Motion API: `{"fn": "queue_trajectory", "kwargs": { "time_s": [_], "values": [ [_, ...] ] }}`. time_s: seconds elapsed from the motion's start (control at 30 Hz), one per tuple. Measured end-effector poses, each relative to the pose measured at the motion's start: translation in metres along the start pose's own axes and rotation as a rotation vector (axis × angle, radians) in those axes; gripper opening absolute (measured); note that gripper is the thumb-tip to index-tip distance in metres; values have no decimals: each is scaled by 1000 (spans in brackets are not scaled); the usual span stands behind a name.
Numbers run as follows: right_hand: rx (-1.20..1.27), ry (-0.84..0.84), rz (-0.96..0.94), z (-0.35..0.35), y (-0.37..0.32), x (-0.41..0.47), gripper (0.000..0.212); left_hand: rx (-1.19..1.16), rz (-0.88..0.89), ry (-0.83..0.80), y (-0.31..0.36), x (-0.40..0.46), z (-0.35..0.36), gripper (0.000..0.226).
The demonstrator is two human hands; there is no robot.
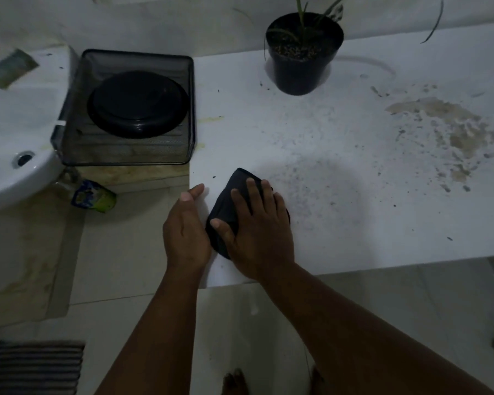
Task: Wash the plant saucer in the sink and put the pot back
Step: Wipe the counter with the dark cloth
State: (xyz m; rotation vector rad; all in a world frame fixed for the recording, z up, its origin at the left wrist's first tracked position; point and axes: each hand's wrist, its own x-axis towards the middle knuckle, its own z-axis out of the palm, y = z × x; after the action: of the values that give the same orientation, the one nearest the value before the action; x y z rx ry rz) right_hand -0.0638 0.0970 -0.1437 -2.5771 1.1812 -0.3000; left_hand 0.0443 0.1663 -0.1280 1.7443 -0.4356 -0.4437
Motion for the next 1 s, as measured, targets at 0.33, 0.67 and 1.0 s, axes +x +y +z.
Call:
{"fn": "queue_trajectory", "kwargs": {
  "time_s": [0.33, 0.67, 1.0],
  "values": [
    [-117, 92, -87, 10, -23, 11, 65, -143, -73, -24, -6, 1, -1, 51],
    [-110, 154, -116, 16, -30, 38, 67, -170, -297, 27, 9, 10, -9, 48],
    [-67, 182, -234, 20, -37, 58, 64, -279, -578, 21, 9, 30, -11, 43]
  ]
}}
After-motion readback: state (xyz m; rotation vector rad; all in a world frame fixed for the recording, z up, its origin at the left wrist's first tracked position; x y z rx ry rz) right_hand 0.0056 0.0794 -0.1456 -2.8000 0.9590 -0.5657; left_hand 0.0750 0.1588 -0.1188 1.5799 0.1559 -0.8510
